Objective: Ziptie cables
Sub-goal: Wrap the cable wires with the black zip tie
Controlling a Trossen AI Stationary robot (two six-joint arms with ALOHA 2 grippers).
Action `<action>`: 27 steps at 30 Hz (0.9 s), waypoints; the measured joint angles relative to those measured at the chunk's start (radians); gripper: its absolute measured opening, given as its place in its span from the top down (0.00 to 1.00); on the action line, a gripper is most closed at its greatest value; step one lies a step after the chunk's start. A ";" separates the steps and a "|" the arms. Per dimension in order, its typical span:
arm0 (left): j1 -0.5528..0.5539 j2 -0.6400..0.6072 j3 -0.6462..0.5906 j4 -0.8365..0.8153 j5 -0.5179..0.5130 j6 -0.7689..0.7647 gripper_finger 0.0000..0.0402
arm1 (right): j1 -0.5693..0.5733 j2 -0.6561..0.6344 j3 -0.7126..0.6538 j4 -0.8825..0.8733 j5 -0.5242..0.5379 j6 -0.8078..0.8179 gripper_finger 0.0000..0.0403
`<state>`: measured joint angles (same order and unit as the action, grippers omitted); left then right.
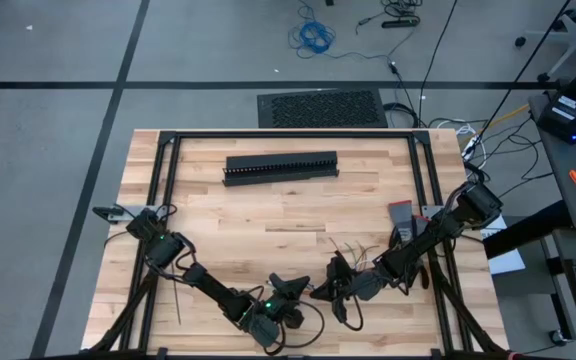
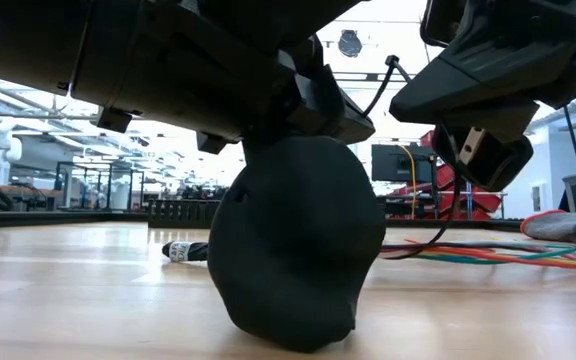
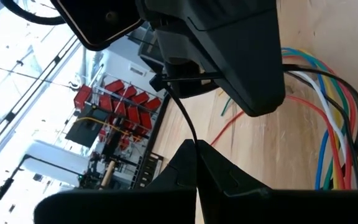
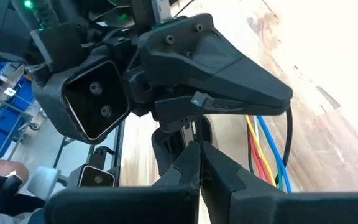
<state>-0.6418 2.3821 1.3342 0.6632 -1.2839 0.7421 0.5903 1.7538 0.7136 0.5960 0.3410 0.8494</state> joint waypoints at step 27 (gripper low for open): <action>0.011 0.000 0.001 -0.018 -0.063 0.401 1.00 | 0.004 0.000 0.000 -0.022 -0.007 0.054 1.00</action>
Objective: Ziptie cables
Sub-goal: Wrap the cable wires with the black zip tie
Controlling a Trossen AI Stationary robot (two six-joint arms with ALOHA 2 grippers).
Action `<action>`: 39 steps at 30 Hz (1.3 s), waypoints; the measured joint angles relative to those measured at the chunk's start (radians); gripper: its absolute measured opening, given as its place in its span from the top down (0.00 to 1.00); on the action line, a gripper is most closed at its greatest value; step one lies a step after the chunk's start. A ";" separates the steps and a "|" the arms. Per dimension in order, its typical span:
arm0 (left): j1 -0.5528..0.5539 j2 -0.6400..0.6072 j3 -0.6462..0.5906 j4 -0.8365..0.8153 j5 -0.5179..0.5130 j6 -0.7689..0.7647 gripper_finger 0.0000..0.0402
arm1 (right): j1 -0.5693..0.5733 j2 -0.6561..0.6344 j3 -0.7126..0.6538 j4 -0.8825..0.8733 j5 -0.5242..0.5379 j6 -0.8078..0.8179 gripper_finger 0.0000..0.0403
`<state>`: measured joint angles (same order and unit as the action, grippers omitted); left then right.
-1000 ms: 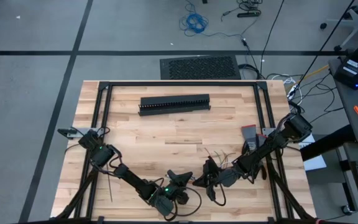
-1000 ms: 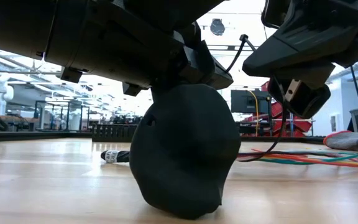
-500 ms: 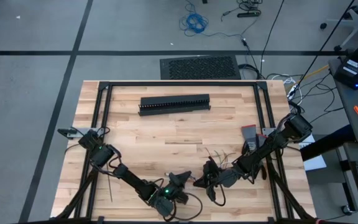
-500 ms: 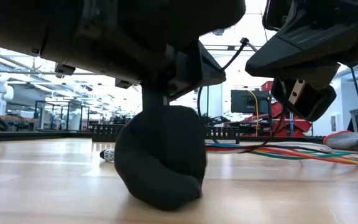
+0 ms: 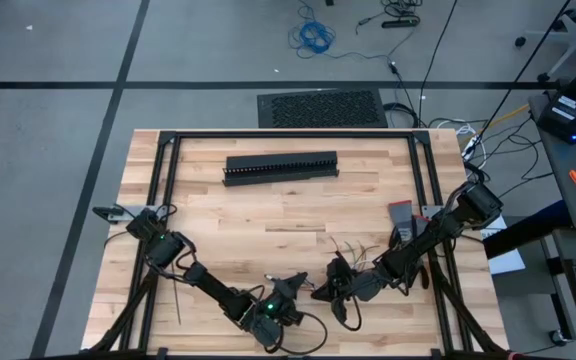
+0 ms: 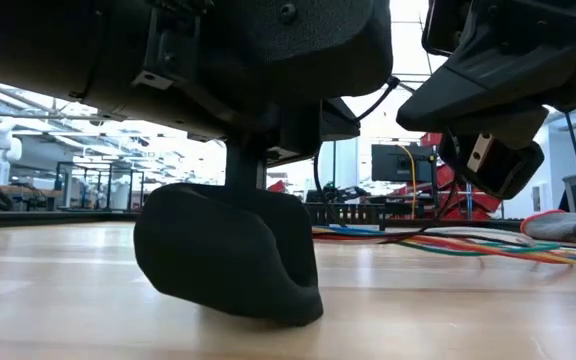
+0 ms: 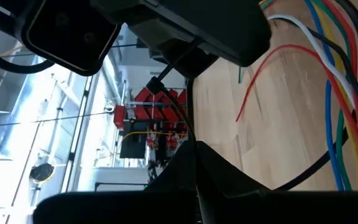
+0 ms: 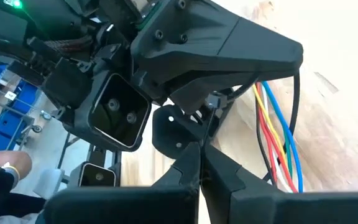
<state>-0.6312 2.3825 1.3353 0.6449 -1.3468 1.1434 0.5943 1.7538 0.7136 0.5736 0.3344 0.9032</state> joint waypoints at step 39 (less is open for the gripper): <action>-0.022 0.000 0.020 -0.061 0.033 0.054 1.00 | -0.027 0.000 0.000 -0.061 -0.106 0.058 1.00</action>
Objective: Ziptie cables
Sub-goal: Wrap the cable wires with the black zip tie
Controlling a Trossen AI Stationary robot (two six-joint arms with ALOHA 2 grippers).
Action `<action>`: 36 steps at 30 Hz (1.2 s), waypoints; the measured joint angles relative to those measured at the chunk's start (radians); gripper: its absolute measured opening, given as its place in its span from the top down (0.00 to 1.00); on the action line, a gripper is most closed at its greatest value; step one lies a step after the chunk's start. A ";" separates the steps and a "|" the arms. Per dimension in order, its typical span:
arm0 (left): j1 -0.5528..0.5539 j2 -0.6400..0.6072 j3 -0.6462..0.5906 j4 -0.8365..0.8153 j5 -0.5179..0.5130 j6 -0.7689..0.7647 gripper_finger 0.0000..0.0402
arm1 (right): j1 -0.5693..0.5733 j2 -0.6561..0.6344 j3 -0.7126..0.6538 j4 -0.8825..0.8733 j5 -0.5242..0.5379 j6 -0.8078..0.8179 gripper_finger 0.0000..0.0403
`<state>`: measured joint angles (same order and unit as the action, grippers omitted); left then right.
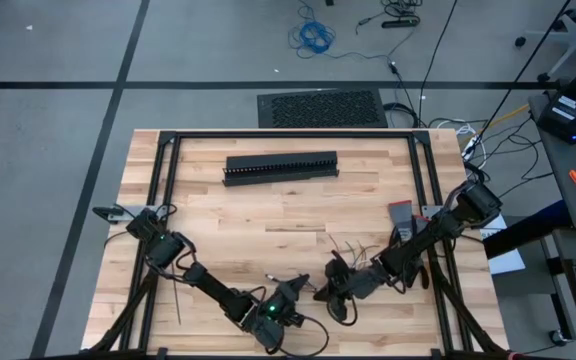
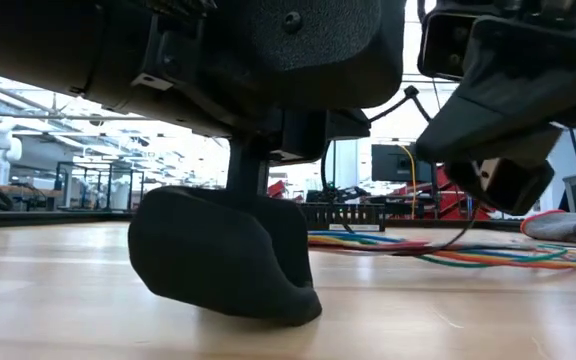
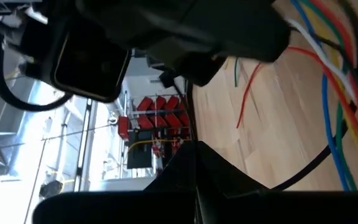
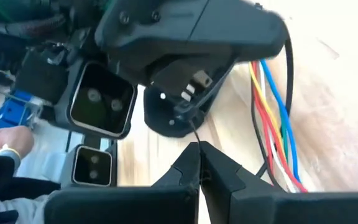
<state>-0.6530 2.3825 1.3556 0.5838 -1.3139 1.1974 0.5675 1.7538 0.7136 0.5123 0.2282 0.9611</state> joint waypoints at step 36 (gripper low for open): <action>0.011 0.000 -0.003 0.014 0.022 0.018 1.00 | 0.037 -0.099 0.000 -0.162 0.059 0.049 1.00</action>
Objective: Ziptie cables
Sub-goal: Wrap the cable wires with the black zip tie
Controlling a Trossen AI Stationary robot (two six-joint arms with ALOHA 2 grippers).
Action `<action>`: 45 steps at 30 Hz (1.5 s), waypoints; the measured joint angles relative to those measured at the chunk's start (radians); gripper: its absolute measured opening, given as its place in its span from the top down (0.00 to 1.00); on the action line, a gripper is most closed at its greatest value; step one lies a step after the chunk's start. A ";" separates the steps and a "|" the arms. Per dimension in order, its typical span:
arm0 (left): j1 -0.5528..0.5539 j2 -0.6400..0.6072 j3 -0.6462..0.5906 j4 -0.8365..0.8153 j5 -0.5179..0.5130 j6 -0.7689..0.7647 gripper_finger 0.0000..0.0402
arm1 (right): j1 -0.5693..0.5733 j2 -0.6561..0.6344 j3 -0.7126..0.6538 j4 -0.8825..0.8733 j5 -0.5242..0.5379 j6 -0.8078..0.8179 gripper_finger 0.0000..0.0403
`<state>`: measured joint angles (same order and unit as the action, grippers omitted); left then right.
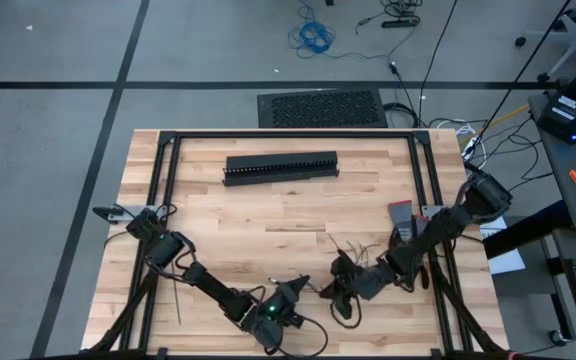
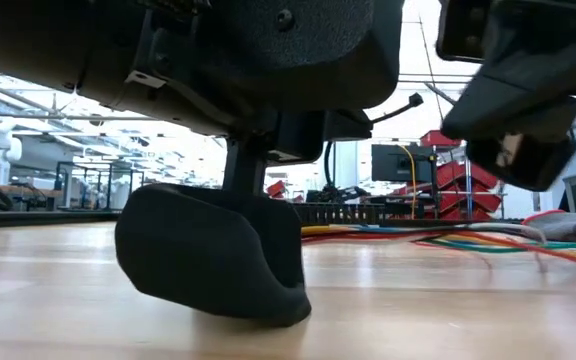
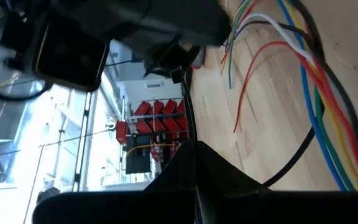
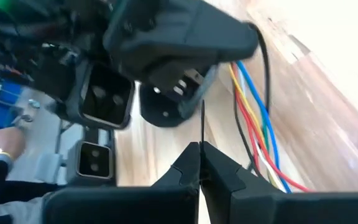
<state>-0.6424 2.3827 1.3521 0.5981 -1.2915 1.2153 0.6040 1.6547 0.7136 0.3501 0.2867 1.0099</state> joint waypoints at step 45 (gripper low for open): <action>0.058 0.002 0.002 0.157 0.253 -0.399 0.94 | 0.053 0.000 0.000 -0.110 0.100 -0.001 1.00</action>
<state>-0.5841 2.3848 1.3540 0.7547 -1.0386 0.8158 0.6567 1.6547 0.7136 0.2404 0.3870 1.0092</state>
